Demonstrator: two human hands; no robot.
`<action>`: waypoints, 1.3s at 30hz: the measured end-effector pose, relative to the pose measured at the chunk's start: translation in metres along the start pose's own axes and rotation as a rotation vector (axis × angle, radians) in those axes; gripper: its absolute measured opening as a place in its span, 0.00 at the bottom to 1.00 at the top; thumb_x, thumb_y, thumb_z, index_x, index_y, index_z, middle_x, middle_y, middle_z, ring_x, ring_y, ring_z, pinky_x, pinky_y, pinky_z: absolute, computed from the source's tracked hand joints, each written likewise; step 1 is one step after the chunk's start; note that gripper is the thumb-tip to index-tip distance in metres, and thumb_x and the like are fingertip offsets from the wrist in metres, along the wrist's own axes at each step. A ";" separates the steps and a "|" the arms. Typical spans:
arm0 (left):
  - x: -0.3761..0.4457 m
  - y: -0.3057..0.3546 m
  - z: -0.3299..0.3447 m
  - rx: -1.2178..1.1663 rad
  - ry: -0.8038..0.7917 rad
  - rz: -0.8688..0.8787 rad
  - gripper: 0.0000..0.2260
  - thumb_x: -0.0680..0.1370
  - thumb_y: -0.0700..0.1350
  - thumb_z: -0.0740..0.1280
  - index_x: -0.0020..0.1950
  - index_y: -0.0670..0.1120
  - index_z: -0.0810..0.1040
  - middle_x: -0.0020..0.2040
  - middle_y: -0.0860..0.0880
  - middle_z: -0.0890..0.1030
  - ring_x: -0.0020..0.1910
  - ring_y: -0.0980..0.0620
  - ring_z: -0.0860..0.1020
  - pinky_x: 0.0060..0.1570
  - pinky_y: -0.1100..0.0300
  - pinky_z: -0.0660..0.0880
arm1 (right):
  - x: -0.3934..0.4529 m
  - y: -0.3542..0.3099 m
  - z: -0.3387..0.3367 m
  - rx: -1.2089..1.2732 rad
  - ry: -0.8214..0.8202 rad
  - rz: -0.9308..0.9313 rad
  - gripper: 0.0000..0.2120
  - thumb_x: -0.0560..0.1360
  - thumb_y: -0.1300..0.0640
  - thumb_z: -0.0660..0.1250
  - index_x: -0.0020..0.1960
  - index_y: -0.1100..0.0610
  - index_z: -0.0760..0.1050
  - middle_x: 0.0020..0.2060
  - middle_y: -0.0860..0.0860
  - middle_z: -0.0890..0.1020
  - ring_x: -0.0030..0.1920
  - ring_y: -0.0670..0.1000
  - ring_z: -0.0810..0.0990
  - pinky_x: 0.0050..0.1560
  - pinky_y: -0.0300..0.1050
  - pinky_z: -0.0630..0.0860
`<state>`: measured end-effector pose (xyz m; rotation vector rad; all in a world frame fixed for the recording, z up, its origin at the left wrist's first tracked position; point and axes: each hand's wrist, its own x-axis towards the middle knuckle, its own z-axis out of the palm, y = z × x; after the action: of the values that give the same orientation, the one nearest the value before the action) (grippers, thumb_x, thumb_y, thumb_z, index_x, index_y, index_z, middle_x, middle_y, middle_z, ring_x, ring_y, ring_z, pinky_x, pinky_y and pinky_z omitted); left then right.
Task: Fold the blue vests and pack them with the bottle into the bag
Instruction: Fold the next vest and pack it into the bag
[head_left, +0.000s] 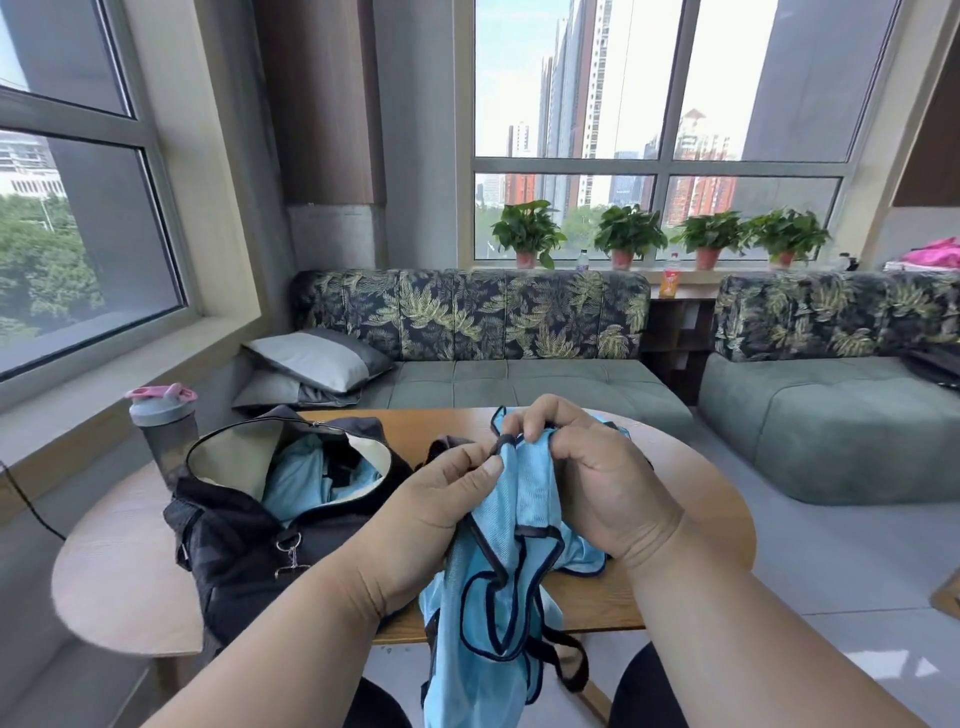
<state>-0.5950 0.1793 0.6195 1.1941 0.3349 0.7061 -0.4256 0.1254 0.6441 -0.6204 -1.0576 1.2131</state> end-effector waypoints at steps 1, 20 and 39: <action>0.000 -0.002 0.000 -0.002 -0.011 -0.007 0.16 0.80 0.49 0.70 0.63 0.41 0.82 0.59 0.37 0.84 0.56 0.43 0.83 0.58 0.50 0.80 | 0.000 -0.001 0.000 -0.041 0.001 -0.009 0.11 0.67 0.71 0.59 0.39 0.59 0.76 0.46 0.57 0.79 0.46 0.57 0.79 0.51 0.50 0.76; 0.003 0.003 -0.005 0.011 0.360 0.159 0.16 0.83 0.51 0.68 0.55 0.37 0.78 0.48 0.38 0.82 0.46 0.40 0.78 0.51 0.44 0.77 | -0.017 0.018 0.023 -0.664 0.321 -0.239 0.05 0.73 0.56 0.70 0.43 0.55 0.75 0.34 0.48 0.74 0.36 0.48 0.70 0.40 0.46 0.70; -0.007 0.009 0.004 -0.024 0.413 0.258 0.12 0.86 0.49 0.64 0.57 0.40 0.77 0.45 0.38 0.81 0.43 0.43 0.78 0.47 0.49 0.77 | -0.031 0.042 0.036 -0.626 0.158 -0.144 0.17 0.81 0.48 0.64 0.67 0.43 0.80 0.33 0.54 0.74 0.34 0.48 0.69 0.37 0.38 0.68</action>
<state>-0.6003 0.1735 0.6280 1.0733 0.5184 1.1840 -0.4761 0.1027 0.6139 -1.0797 -1.3263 0.6826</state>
